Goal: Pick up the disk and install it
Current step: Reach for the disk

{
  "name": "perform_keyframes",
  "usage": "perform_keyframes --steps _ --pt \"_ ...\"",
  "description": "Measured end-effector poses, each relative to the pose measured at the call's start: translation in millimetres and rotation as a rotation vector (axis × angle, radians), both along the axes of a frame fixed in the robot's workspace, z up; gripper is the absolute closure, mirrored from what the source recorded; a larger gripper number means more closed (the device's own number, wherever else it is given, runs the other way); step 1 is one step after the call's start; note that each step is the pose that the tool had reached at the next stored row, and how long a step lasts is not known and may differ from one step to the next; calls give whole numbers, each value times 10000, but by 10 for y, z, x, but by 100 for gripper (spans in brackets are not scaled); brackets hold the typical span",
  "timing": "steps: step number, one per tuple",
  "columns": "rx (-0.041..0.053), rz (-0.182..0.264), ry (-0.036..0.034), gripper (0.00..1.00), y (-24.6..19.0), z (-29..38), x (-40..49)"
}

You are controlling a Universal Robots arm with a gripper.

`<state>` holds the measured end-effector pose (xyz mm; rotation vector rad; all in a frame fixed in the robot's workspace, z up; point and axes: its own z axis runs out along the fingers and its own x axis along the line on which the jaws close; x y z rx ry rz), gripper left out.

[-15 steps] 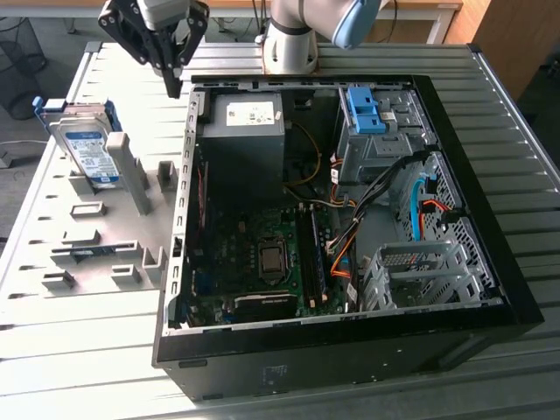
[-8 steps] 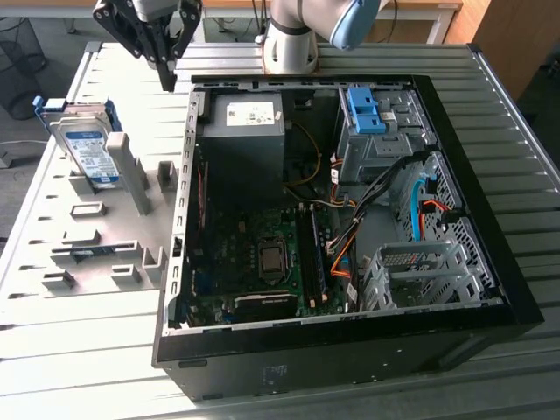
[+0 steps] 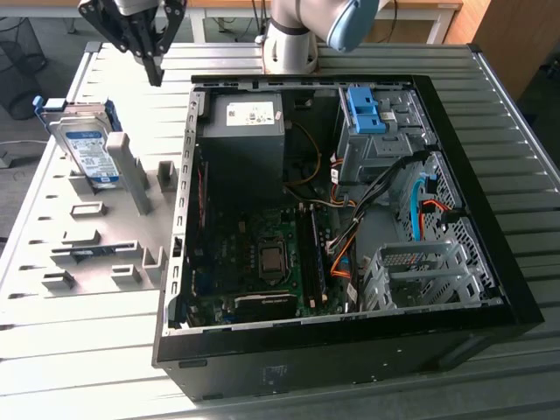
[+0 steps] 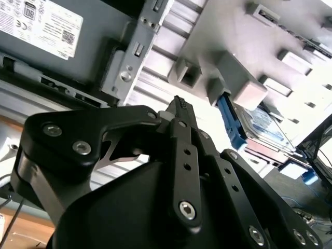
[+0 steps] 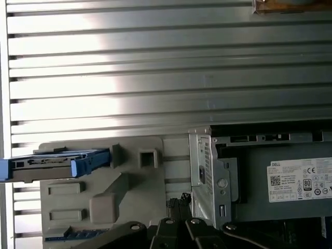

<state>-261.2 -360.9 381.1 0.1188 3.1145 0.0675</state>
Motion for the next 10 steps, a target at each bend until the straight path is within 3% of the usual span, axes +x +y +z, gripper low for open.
perform_keyframes --steps 7,10 --pt "0 -2 2 89 3 -21 -301" --pt "1 -1 0 89 3 -25 -338"
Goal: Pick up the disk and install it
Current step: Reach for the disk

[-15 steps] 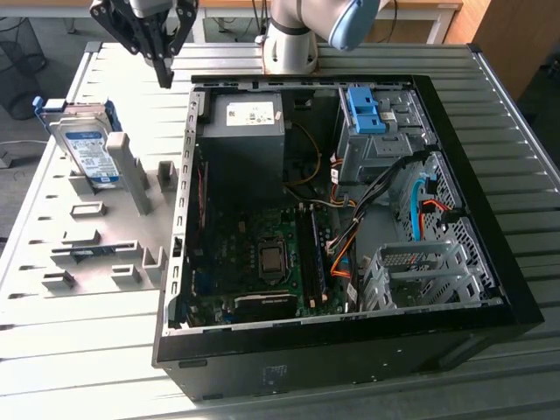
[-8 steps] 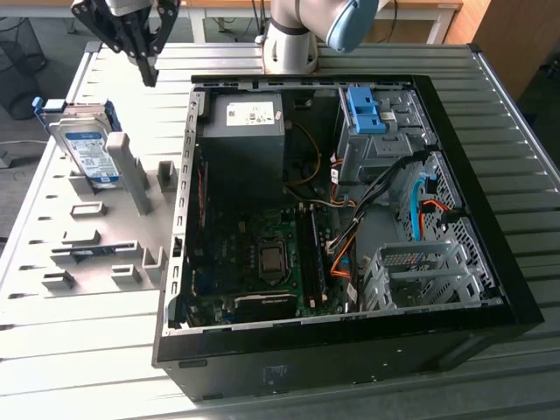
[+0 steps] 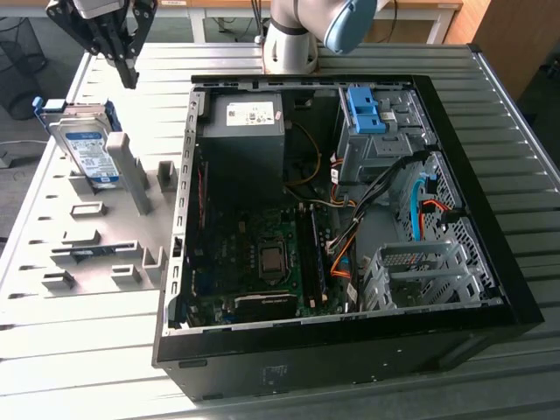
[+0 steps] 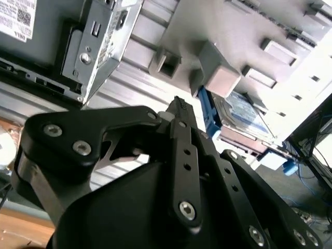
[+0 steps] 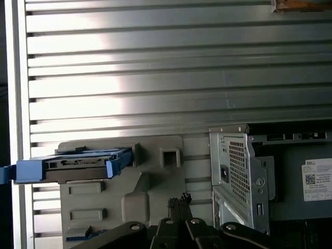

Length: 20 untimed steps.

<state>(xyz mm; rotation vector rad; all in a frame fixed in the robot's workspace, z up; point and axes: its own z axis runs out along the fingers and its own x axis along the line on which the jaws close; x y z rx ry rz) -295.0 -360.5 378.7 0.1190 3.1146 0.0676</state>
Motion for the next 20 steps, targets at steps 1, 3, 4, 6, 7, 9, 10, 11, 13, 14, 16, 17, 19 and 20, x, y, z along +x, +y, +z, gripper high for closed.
perform_keyframes --steps 1,3,4,6,7,9,10,11,13,14,16,17,19,20 --pt "0 1 0 89 0 0 0" --pt "0 2 1 89 0 0 0" --pt "-1 1 1 89 0 0 0" --pt "-1 1 1 89 0 0 -1" --pt "-1 1 1 89 0 0 -1" --pt "0 1 1 89 0 0 -1" --pt "0 0 1 89 0 0 -4" --pt "0 0 1 89 0 0 -9" --pt "-1 1 1 89 0 0 -26" --pt "0 1 1 89 0 0 -41" --pt "-1 1 2 89 0 1 -78" --pt "-1 1 1 89 0 0 -97" --pt "0 1 0 89 2 0 -142" --pt "-1 0 2 89 3 0 -164"
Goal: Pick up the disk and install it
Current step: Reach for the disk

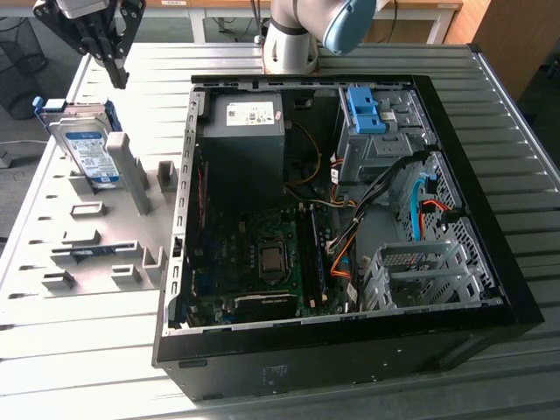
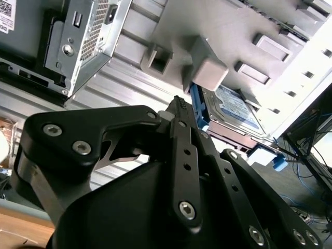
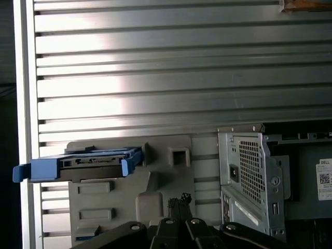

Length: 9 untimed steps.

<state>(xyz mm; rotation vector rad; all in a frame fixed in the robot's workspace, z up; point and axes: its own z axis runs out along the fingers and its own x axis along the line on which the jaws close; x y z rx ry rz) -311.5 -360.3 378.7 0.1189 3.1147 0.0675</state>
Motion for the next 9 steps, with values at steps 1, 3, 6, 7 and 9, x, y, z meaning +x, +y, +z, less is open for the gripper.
perform_keyframes --steps 1,3,6,7,9 --pt "0 0 -1 89 1 -1 -24" --pt "0 0 -1 89 4 -2 -71" --pt "0 1 -1 89 7 -3 -148" --pt "0 1 0 89 8 -4 -173" --pt "0 1 -1 89 11 -6 -219"
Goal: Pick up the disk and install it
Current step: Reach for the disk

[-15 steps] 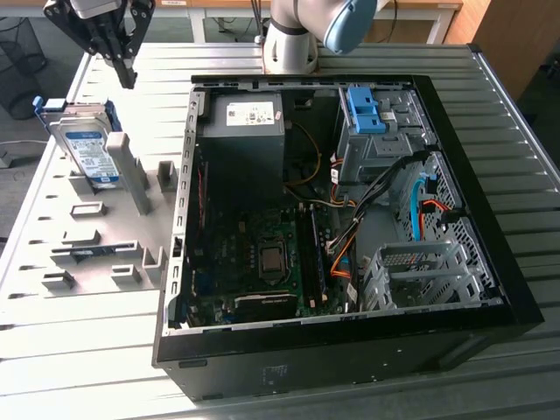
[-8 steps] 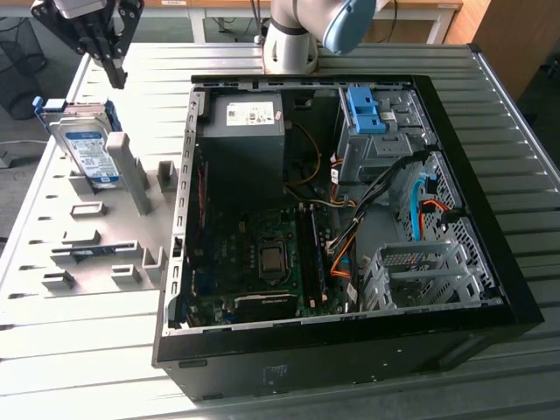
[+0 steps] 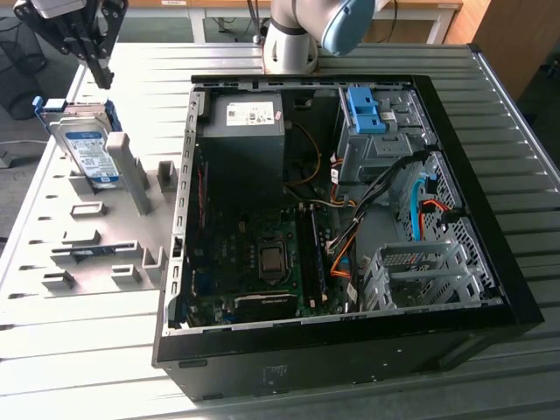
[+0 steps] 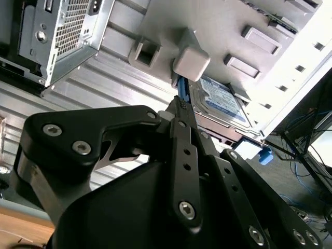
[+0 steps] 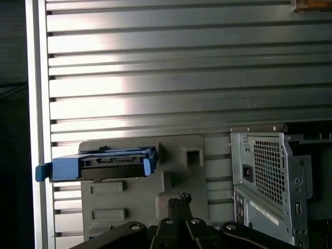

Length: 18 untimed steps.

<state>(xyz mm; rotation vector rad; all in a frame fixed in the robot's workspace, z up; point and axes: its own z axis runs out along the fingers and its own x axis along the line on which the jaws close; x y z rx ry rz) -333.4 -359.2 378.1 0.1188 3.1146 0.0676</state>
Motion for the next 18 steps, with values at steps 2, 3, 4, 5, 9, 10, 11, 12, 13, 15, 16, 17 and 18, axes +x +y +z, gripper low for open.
perform_keyframes --steps 2,3,4,5,9,10,11,12,13,15,16,17,18 --pt "-1 -1 1 89 3 -2 -81" --pt "-1 -1 1 89 8 -3 -126" --pt "-1 0 1 89 12 -5 -175" --pt "0 1 0 89 16 -8 -220" --pt "0 -1 1 89 31 -22 -383" --pt "0 0 2 89 40 -30 -417" --pt "-1 1 5 89 51 -38 -447" --pt "-1 0 9 89 63 -47 -480" --pt "-1 -1 12 89 74 -55 -509" --pt "-1 -2 18 89 95 -70 -568" --pt "0 -2 26 89 103 -76 -593" --pt "0 -3 38 89 110 -82 -616" --pt "-1 -3 50 89 115 -88 -638"
